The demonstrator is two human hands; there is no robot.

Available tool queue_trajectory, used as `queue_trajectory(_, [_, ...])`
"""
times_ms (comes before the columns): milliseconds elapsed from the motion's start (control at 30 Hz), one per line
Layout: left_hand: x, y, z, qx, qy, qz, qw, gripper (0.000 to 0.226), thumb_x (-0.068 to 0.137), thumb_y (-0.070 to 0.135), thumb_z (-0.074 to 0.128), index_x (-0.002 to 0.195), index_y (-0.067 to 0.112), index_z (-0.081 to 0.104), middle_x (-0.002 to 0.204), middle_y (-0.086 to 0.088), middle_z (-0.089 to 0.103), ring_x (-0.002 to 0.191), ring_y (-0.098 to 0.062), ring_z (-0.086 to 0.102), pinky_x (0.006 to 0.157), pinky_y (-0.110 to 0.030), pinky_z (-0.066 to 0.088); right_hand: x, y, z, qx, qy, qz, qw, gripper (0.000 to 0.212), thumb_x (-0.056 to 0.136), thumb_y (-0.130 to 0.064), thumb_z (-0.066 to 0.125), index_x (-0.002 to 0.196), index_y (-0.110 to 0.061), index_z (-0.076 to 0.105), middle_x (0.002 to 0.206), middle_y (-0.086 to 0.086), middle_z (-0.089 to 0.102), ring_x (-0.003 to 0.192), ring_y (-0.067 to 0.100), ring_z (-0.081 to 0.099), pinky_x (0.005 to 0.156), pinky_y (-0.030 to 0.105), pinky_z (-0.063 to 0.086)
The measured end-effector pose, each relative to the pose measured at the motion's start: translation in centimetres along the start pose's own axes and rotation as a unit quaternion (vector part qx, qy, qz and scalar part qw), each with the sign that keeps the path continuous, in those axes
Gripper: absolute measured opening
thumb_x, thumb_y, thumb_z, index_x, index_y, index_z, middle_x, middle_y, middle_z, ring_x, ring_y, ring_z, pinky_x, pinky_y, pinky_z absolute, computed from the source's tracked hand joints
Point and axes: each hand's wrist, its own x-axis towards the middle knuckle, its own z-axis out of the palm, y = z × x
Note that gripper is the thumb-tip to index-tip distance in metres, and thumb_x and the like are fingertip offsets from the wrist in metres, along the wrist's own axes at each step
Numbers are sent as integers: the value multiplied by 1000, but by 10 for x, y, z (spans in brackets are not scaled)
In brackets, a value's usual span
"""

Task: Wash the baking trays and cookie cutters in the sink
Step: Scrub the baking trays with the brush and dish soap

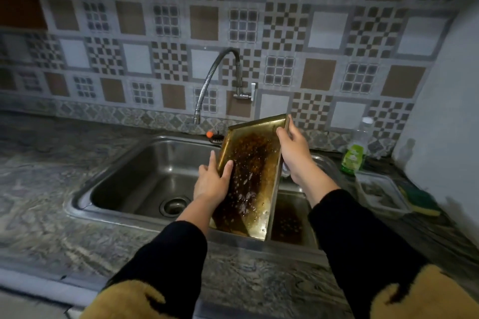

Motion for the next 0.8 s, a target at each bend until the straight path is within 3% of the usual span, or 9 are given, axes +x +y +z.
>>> queue_trajectory(100, [20, -33, -20, -16, -10, 13, 1000, 68, 96, 59, 35, 151, 41, -1, 140, -7, 50, 121, -28, 54, 99, -43, 42, 15, 14, 39, 8, -5, 28, 1000, 52, 101, -30, 43, 150, -31, 24, 144, -3, 42, 114, 14, 51, 85, 23, 45])
queue_trajectory(200, [47, -70, -43, -5, -6, 10, 1000, 61, 95, 59, 35, 148, 50, 5, 135, -3, 56, 116, -25, 57, 96, -43, 47, 33, 33, 84, -41, 17, 40, 998, 57, 100, -34, 44, 150, -33, 19, 156, 0, 26, 138, 24, 35, 108, 40, 37])
queue_trajectory(267, [66, -95, -58, -2, 7, -5, 1000, 61, 95, 58, 36, 148, 50, 6, 134, -3, 57, 114, -23, 58, 93, -39, 48, 43, 47, 113, -88, 19, 35, 995, 55, 99, -36, 45, 149, -34, 22, 155, -4, 27, 139, 24, 33, 111, 40, 34])
queue_trajectory(367, [98, -128, -76, 1, 17, -29, 999, 62, 96, 57, 36, 149, 48, 5, 133, -2, 57, 112, -22, 59, 89, -37, 48, 59, 67, 152, -152, 20, 28, 988, 50, 99, -37, 45, 147, -29, 33, 151, -7, 36, 137, 21, 38, 103, 28, 34])
queue_trajectory(467, [130, -158, -85, 15, 9, -44, 999, 63, 95, 59, 35, 148, 49, 2, 132, -2, 56, 111, -22, 59, 93, -41, 49, 75, 84, 177, -236, 17, 29, 971, 54, 97, -35, 50, 147, -31, 32, 152, -2, 35, 136, 23, 38, 104, 33, 36])
queue_trajectory(633, [176, -196, -78, 44, -4, -75, 996, 65, 96, 58, 33, 149, 46, -3, 127, -3, 56, 105, -20, 59, 90, -42, 49, 92, 110, 191, -362, 3, 28, 932, 79, 87, -27, 66, 151, -37, 19, 151, -3, 38, 132, 24, 43, 94, 30, 40])
queue_trajectory(800, [207, -232, -52, 109, -43, -102, 988, 67, 96, 57, 33, 150, 44, -4, 134, -9, 50, 114, -28, 56, 92, -43, 48, 109, 136, 192, -428, 3, 39, 903, 76, 85, -27, 69, 146, -43, 27, 144, -3, 48, 127, 22, 48, 82, 26, 40])
